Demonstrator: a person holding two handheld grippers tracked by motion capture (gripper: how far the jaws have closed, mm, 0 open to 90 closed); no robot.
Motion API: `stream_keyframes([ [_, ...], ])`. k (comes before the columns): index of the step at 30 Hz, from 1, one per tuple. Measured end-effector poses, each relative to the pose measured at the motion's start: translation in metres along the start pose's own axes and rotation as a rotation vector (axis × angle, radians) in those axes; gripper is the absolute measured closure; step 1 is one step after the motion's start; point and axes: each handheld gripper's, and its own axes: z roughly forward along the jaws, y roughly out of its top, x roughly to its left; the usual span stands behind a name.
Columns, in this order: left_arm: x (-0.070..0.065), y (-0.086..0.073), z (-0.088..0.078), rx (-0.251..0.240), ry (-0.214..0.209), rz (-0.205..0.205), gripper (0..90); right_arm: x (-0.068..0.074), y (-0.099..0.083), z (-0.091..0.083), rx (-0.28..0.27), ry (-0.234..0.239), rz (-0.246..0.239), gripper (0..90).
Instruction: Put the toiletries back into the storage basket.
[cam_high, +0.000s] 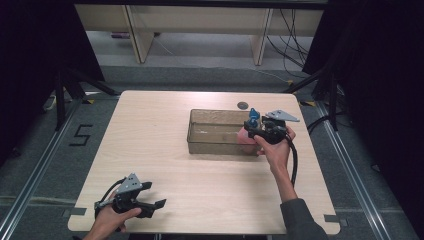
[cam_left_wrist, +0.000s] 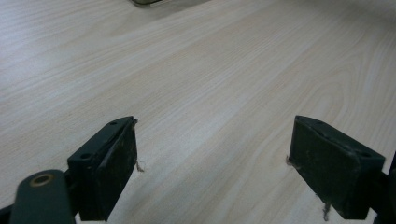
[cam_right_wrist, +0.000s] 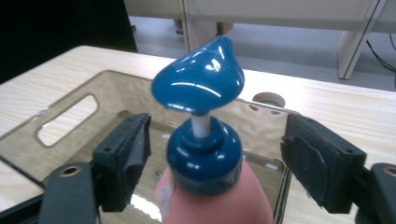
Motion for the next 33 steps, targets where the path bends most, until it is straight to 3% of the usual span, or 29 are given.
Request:
stream_keyframes([
  [3, 0.000, 0.000, 0.000, 0.003, 0.001, 0.000, 14.7, -0.001, 0.001, -0.007, -0.017, -0.005, 0.009, 21.1],
  [4, 0.000, 0.000, 0.000, 0.003, 0.004, -0.006, 14.7, 0.001, 0.001, -0.010, -0.006, 0.007, 0.052, 21.0],
  [6, 0.000, -0.001, 0.001, -0.021, 0.005, -0.011, 14.7, 0.000, 0.001, -0.013, -0.019, 0.017, 0.025, 20.7],
  [7, 0.000, -0.001, 0.001, -0.021, 0.005, -0.009, 14.7, 0.003, 0.000, -0.014, -0.015, 0.023, 0.061, 20.4],
  [9, -0.001, -0.001, 0.000, -0.013, 0.010, -0.006, 14.7, 0.000, 0.001, -0.015, -0.022, 0.004, 0.013, 19.9],
  [10, -0.001, -0.001, 0.000, -0.015, 0.007, -0.007, 14.7, 0.001, 0.001, -0.015, -0.022, 0.023, 0.039, 20.1],
  [12, -0.001, 0.000, 0.000, -0.016, 0.000, -0.011, 14.7, 0.002, 0.000, -0.017, -0.011, 0.020, 0.022, 20.1],
  [14, -0.001, 0.000, 0.000, -0.021, 0.001, -0.011, 14.7, 0.005, -0.001, -0.018, -0.009, 0.014, 0.049, 20.1],
  [16, -0.001, 0.000, 0.000, -0.015, 0.009, -0.011, 14.7, 0.004, -0.002, -0.019, -0.015, 0.013, 0.000, 20.1],
  [19, -0.001, 0.000, 0.000, -0.017, 0.001, -0.011, 14.7, 0.007, -0.003, -0.020, -0.017, 0.017, 0.025, 20.0],
  [20, -0.001, 0.000, 0.000, -0.019, 0.002, -0.010, 14.7, 0.006, -0.004, -0.021, -0.019, 0.007, 0.007, 19.9],
  [21, -0.001, 0.000, 0.000, -0.022, 0.003, -0.009, 14.7, 0.010, -0.004, -0.023, -0.008, 0.015, 0.050, 19.8],
  [23, -0.001, 0.000, 0.000, -0.024, 0.003, -0.013, 14.7, 0.006, -0.005, -0.025, -0.020, 0.003, -0.002, 19.7],
  [24, -0.001, 0.000, -0.001, -0.020, 0.004, -0.008, 14.7, 0.007, -0.005, -0.026, -0.012, 0.008, 0.022, 19.7],
  [28, -0.001, 0.000, 0.000, -0.021, 0.005, -0.004, 14.7, 0.006, -0.006, -0.030, -0.006, 0.005, 0.012, 19.4],
  [29, -0.001, 0.000, 0.000, -0.025, 0.002, -0.008, 14.7, 0.009, -0.007, -0.030, -0.006, 0.018, 0.054, 19.3],
  [32, 0.000, 0.000, 0.000, -0.034, 0.002, -0.006, 14.7, 0.007, -0.008, -0.032, -0.023, 0.014, 0.014, 19.4],
  [33, 0.000, 0.000, 0.000, -0.031, 0.002, -0.008, 14.7, 0.010, -0.008, -0.033, -0.022, 0.018, 0.045, 19.4],
])
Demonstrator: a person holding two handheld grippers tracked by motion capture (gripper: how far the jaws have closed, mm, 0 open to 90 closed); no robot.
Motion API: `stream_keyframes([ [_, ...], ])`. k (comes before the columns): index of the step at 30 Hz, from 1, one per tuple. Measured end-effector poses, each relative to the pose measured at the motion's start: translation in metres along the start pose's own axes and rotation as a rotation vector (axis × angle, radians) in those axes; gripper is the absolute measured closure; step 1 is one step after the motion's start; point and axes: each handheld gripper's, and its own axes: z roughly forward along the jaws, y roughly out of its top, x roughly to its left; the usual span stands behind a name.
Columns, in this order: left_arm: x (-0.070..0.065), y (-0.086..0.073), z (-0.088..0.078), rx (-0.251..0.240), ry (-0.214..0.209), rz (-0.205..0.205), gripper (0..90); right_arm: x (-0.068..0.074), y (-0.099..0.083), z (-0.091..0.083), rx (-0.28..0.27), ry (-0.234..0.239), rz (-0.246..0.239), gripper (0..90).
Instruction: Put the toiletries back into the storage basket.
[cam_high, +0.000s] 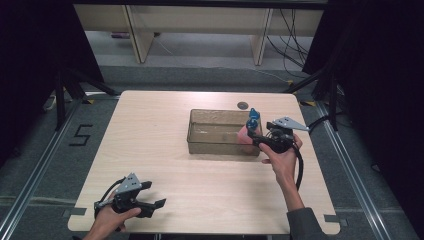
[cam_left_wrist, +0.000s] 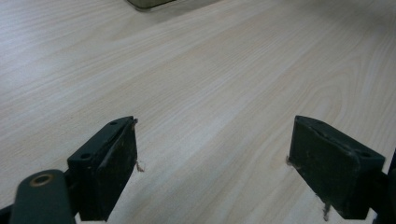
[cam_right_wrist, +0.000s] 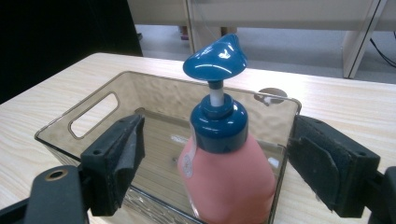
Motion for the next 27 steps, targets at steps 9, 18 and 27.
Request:
stream_keyframes([
  [9, -0.001, 0.000, -0.001, 0.003, 0.005, 0.001, 14.7, 0.003, -0.003, -0.005, 0.000, 0.004, -0.020, 19.4],
  [18, -0.001, 0.000, -0.002, 0.007, 0.002, 0.002, 14.7, 0.010, -0.006, -0.011, -0.005, 0.022, -0.033, 18.9],
  [27, -0.001, 0.000, -0.001, 0.003, 0.005, 0.001, 14.7, 0.015, -0.009, -0.017, -0.009, 0.044, -0.026, 18.9],
])
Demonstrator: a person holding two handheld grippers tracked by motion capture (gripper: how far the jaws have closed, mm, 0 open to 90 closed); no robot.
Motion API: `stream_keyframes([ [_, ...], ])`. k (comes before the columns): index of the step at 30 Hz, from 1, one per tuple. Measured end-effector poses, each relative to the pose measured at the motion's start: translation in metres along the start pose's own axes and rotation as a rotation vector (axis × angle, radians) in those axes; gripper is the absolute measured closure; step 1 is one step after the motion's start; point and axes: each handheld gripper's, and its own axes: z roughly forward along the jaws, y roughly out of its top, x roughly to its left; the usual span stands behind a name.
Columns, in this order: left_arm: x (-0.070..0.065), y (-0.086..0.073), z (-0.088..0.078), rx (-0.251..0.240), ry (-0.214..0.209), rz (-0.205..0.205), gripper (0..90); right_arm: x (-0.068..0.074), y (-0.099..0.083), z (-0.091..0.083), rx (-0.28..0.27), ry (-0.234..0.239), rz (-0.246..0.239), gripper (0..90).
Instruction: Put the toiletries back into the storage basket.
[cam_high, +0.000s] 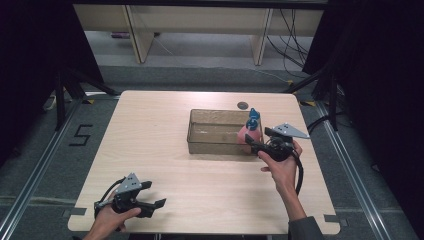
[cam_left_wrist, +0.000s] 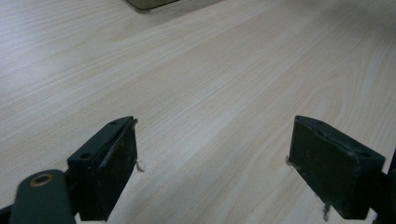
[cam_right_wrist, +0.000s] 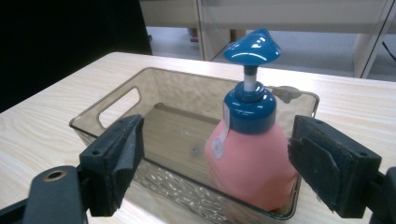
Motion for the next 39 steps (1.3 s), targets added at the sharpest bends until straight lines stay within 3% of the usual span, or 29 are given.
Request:
stream_keyframes([
  [2, 0.000, 0.000, 0.000, 0.000, 0.001, 0.001, 14.7, 0.004, -0.001, -0.002, 0.013, -0.004, 0.032, 18.9],
  [3, 0.000, 0.000, 0.000, -0.001, 0.002, 0.001, 14.7, 0.002, -0.002, -0.001, 0.003, -0.004, -0.008, 18.9],
  [5, 0.000, 0.000, 0.000, -0.002, 0.001, -0.001, 14.7, 0.002, -0.003, -0.001, 0.000, -0.006, -0.024, 18.9],
  [6, 0.001, 0.000, 0.000, -0.006, -0.002, 0.001, 14.7, 0.004, -0.003, -0.001, 0.002, -0.001, -0.019, 19.0],
  [7, 0.000, 0.000, 0.000, -0.005, 0.001, 0.000, 14.8, 0.007, -0.004, -0.002, 0.010, 0.001, 0.016, 19.0],
  [13, 0.000, 0.000, 0.000, -0.004, 0.004, 0.000, 14.7, 0.007, -0.006, -0.003, 0.004, 0.010, -0.029, 19.0],
  [15, 0.000, 0.000, 0.000, -0.004, 0.004, 0.000, 14.7, 0.010, -0.006, -0.004, 0.012, 0.019, -0.009, 19.0],
  [18, 0.001, 0.000, 0.000, -0.009, -0.004, -0.005, 14.7, 0.010, -0.006, -0.004, -0.002, 0.025, -0.027, 19.1],
  [20, 0.000, 0.000, 0.000, -0.012, 0.004, -0.007, 14.7, 0.013, -0.006, -0.006, 0.017, 0.014, 0.000, 19.3],
  [22, 0.000, 0.000, -0.001, 0.000, 0.004, -0.004, 14.7, 0.013, -0.007, -0.006, 0.014, 0.021, -0.005, 19.4],
  [23, 0.001, 0.000, 0.000, -0.005, -0.003, -0.005, 14.7, 0.012, -0.008, -0.006, 0.006, 0.016, -0.038, 19.4],
  [24, 0.001, 0.000, 0.000, -0.004, -0.004, -0.005, 14.7, 0.015, -0.009, -0.006, 0.018, 0.024, 0.011, 19.4],
  [28, 0.000, 0.000, -0.001, -0.001, 0.004, -0.006, 14.7, 0.012, -0.010, -0.006, 0.006, 0.029, -0.027, 19.4],
  [32, 0.001, 0.000, -0.001, -0.001, 0.002, -0.001, 14.7, 0.014, -0.010, -0.007, 0.016, 0.020, -0.020, 19.5],
  [33, 0.001, 0.000, -0.001, 0.003, 0.006, 0.001, 14.7, 0.017, -0.011, -0.009, 0.032, 0.029, 0.019, 19.4],
  [35, 0.001, 0.000, -0.001, -0.002, 0.000, 0.000, 14.8, 0.015, -0.012, -0.007, 0.006, 0.029, -0.032, 19.4],
  [39, 0.001, 0.000, -0.001, -0.003, 0.001, -0.002, 14.7, 0.016, -0.013, -0.008, 0.014, 0.048, -0.007, 18.8],
])
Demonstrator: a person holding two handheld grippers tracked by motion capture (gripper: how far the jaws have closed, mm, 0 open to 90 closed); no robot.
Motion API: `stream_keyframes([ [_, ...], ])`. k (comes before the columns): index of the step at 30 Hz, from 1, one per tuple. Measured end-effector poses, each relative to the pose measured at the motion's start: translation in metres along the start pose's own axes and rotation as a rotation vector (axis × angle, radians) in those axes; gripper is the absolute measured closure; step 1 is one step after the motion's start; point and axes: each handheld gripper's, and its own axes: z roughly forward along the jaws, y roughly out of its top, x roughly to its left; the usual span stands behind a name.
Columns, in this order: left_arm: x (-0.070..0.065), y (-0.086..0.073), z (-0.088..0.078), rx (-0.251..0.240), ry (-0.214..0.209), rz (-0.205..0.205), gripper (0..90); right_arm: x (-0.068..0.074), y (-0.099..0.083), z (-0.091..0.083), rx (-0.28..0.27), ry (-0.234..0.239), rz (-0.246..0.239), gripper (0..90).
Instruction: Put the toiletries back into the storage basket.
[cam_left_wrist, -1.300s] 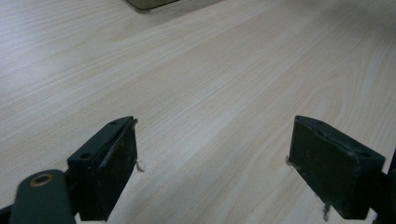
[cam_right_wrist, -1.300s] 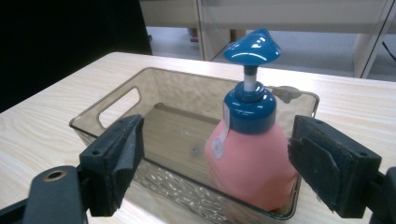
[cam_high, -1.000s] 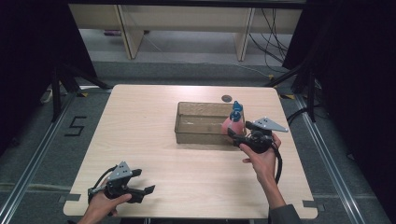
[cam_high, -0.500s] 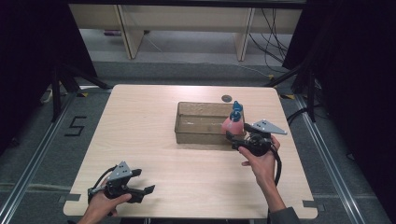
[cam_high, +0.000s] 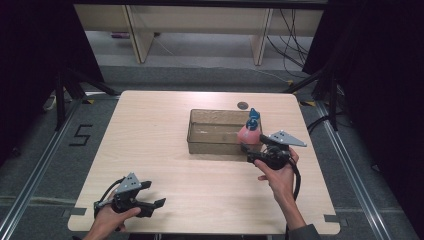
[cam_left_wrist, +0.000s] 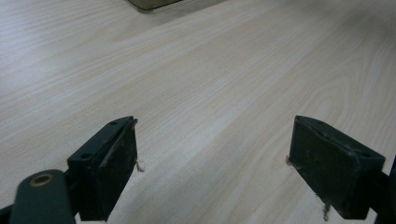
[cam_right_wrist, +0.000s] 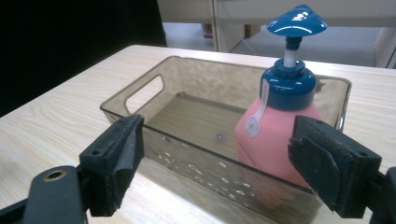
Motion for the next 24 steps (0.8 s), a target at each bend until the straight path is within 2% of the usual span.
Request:
stream_keyframes([
  [1, 0.000, 0.000, 0.000, 0.001, 0.002, 0.001, 14.7, 0.002, -0.001, 0.000, 0.003, 0.009, 0.027, 18.8],
  [2, 0.000, 0.000, 0.000, 0.002, 0.004, 0.001, 14.7, 0.001, -0.001, 0.000, -0.004, -0.002, -0.003, 18.6],
  [3, 0.000, 0.000, 0.000, 0.000, 0.001, 0.000, 14.7, 0.001, -0.002, 0.000, -0.004, -0.002, -0.006, 18.5],
  [6, 0.000, 0.000, 0.000, 0.001, 0.000, 0.002, 14.7, 0.004, -0.004, 0.000, -0.002, 0.008, 0.014, 18.0],
  [7, 0.000, 0.000, 0.000, 0.005, 0.005, 0.002, 14.8, 0.004, -0.004, 0.000, 0.004, 0.016, 0.012, 17.7],
  [8, 0.000, 0.000, 0.000, 0.000, -0.001, 0.001, 14.7, 0.006, -0.004, -0.001, 0.015, 0.002, 0.004, 17.6],
  [9, 0.000, 0.000, 0.000, 0.000, 0.000, 0.001, 14.7, 0.005, -0.004, 0.000, 0.008, 0.022, -0.005, 17.6],
  [10, 0.000, 0.000, 0.000, 0.000, 0.000, 0.000, 14.7, 0.007, -0.004, -0.001, 0.025, 0.018, 0.002, 17.6],
  [11, 0.000, 0.000, 0.000, 0.001, 0.000, 0.001, 14.7, 0.007, -0.005, 0.000, 0.008, 0.018, -0.007, 17.6],
  [13, 0.000, 0.000, 0.000, 0.000, 0.001, 0.000, 14.7, 0.011, -0.005, 0.000, 0.008, 0.028, -0.005, 17.6],
  [14, 0.000, 0.000, 0.000, 0.000, 0.001, -0.001, 14.7, 0.011, -0.006, 0.000, 0.005, 0.028, -0.023, 17.6],
  [16, 0.000, 0.000, 0.000, -0.002, 0.002, -0.004, 14.7, 0.014, -0.006, 0.001, 0.011, 0.043, -0.012, 17.5],
  [17, 0.000, 0.000, 0.000, 0.006, 0.004, -0.007, 14.8, 0.015, -0.006, 0.000, 0.015, 0.031, -0.023, 17.5],
  [18, 0.000, 0.000, 0.000, 0.005, 0.005, -0.007, 14.7, 0.017, -0.007, 0.001, 0.018, 0.052, -0.010, 17.5],
  [20, 0.000, 0.000, 0.001, -0.003, 0.004, -0.012, 14.7, 0.019, -0.009, 0.002, 0.014, 0.048, -0.009, 17.5],
  [23, -0.001, 0.001, 0.001, 0.004, 0.008, -0.014, 14.7, 0.022, -0.011, 0.003, 0.015, 0.063, -0.026, 17.4],
  [24, -0.001, 0.001, 0.001, 0.005, 0.007, -0.010, 14.7, 0.023, -0.011, 0.002, 0.030, 0.061, -0.025, 17.4],
])
